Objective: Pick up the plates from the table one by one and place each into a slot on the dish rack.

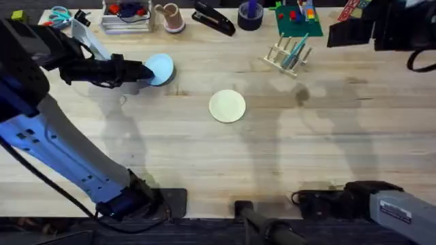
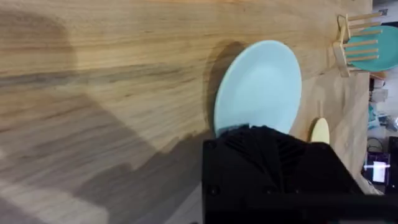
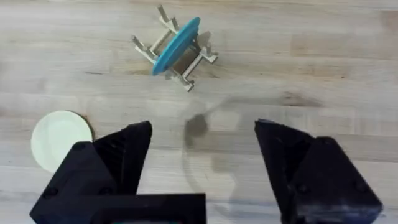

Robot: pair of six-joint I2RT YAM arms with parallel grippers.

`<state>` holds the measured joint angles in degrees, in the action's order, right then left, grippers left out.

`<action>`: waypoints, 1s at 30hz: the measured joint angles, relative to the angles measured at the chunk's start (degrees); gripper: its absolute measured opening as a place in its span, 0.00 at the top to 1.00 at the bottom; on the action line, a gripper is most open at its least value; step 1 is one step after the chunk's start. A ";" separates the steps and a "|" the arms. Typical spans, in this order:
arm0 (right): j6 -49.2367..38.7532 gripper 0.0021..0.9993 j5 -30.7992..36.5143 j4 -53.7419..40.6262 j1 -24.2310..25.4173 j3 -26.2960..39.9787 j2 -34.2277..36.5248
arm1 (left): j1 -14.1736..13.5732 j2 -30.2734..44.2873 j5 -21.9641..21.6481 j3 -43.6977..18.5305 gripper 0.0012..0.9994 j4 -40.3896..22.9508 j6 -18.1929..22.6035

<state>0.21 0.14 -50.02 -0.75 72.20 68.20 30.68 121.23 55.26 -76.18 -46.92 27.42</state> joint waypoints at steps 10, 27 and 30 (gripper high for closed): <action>2.04 0.01 0.00 -0.02 0.00 0.00 0.00 | 0.00 0.00 0.02 0.00 0.96 0.28 -0.02; 6.28 0.00 -5.67 -0.02 0.00 0.02 0.00 | 0.72 2.58 4.53 -0.72 0.96 0.89 -0.09; 7.77 0.00 -6.66 -0.02 0.00 0.00 0.00 | 0.70 2.60 4.55 -0.72 0.96 0.90 -0.20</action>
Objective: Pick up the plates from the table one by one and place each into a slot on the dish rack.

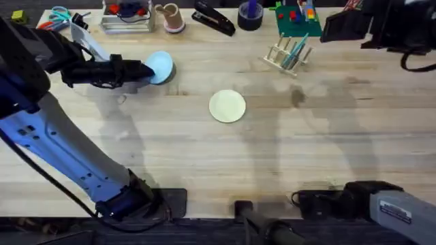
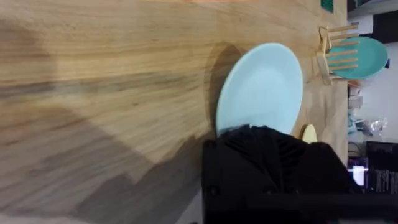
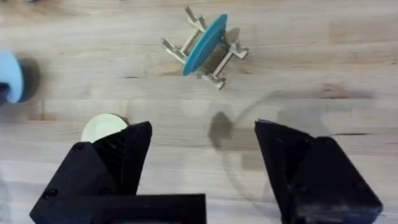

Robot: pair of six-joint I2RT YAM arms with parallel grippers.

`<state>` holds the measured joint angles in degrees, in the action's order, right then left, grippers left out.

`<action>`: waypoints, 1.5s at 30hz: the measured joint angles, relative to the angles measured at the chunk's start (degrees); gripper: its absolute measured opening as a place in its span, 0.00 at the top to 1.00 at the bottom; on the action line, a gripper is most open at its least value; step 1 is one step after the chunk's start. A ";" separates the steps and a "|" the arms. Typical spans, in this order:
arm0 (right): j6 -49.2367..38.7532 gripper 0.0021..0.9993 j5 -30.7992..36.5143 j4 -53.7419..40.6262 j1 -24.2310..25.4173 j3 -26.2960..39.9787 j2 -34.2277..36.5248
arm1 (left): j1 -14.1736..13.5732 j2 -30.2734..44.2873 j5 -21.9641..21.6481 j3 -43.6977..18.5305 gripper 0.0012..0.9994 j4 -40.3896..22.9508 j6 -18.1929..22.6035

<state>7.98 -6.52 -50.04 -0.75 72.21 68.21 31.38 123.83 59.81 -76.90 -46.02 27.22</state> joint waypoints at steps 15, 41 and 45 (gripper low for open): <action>3.61 0.00 -2.28 3.01 -8.40 0.11 3.11 | 0.00 -0.02 -0.02 0.00 0.96 0.00 -0.02; 14.66 0.00 -4.95 40.73 -27.42 0.11 27.97 | 0.00 -0.01 -0.02 0.00 0.96 0.02 -0.02; 17.97 0.01 -7.19 46.36 -28.30 0.13 32.07 | 0.00 -0.02 -0.02 0.00 0.96 0.02 -0.02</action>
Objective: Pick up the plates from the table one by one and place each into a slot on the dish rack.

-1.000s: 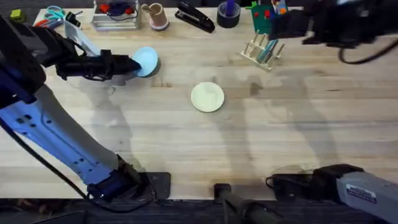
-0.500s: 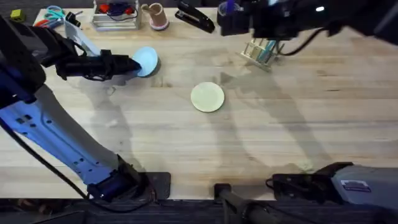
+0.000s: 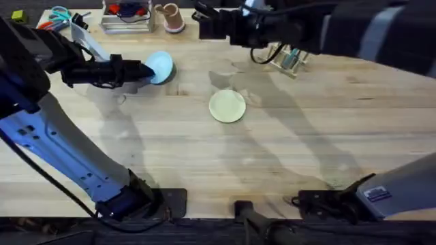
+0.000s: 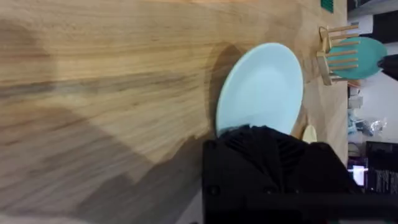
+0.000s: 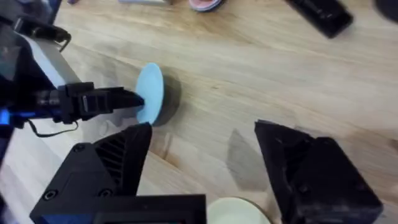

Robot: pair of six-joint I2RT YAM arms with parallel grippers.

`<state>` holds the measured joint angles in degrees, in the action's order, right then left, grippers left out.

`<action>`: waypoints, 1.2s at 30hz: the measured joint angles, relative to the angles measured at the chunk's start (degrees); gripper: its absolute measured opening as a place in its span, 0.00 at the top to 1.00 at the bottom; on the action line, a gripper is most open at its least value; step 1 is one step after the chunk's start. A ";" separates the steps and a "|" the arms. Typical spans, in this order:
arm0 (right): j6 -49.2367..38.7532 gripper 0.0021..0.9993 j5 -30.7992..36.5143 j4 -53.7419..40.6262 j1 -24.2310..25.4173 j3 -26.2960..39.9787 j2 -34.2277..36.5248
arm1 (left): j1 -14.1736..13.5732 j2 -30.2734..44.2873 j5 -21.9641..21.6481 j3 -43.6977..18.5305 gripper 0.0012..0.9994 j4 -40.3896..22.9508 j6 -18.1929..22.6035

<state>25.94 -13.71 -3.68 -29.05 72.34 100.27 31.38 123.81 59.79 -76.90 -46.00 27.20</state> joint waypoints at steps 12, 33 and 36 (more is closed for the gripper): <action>6.81 0.01 -2.97 7.17 -2.81 1.76 8.30 | 0.00 0.00 0.00 0.00 0.96 0.00 0.00; 10.96 0.02 -7.13 9.26 -8.00 18.39 25.41 | 0.00 0.00 0.00 0.00 0.96 -0.02 0.00; 11.88 0.02 -7.59 9.29 -8.84 20.64 27.54 | 0.00 0.02 0.00 0.00 0.96 0.00 0.00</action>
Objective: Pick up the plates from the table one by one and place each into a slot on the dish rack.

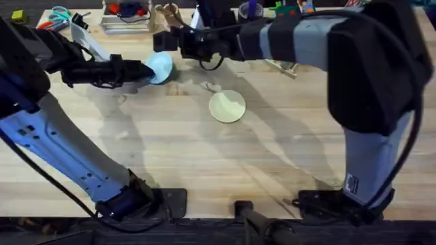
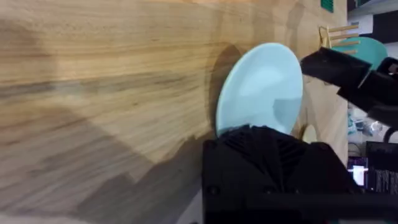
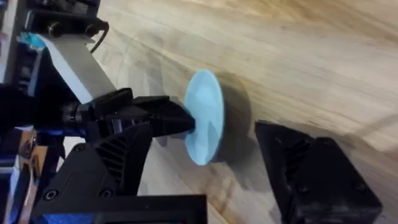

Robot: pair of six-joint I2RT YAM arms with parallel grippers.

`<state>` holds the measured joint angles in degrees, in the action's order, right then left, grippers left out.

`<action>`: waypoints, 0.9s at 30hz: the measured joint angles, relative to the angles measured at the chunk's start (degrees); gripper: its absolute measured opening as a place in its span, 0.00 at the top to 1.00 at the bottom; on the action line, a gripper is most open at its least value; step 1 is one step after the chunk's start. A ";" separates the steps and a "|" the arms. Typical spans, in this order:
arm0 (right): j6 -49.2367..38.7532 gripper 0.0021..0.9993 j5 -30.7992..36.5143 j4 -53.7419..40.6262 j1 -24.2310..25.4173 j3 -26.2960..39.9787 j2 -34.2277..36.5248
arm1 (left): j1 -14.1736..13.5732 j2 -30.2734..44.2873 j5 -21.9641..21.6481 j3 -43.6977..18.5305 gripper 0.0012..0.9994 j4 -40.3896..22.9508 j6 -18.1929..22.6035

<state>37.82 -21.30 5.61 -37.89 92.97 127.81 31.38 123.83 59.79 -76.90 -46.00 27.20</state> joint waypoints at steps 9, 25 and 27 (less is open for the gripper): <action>2.70 0.02 -0.63 0.08 -2.01 2.42 4.24 | 0.00 0.00 0.00 0.00 0.96 -0.02 0.00; 4.14 0.64 -0.09 0.72 -3.78 2.88 5.22 | 0.07 -0.02 0.06 0.00 0.96 -0.02 -0.02; 4.21 0.86 0.71 0.38 -3.51 2.88 5.22 | 0.29 -0.02 0.37 0.00 0.96 -0.03 -0.02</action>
<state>42.04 -20.59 5.99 -41.40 95.85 133.03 31.67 123.81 60.16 -76.90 -46.03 27.18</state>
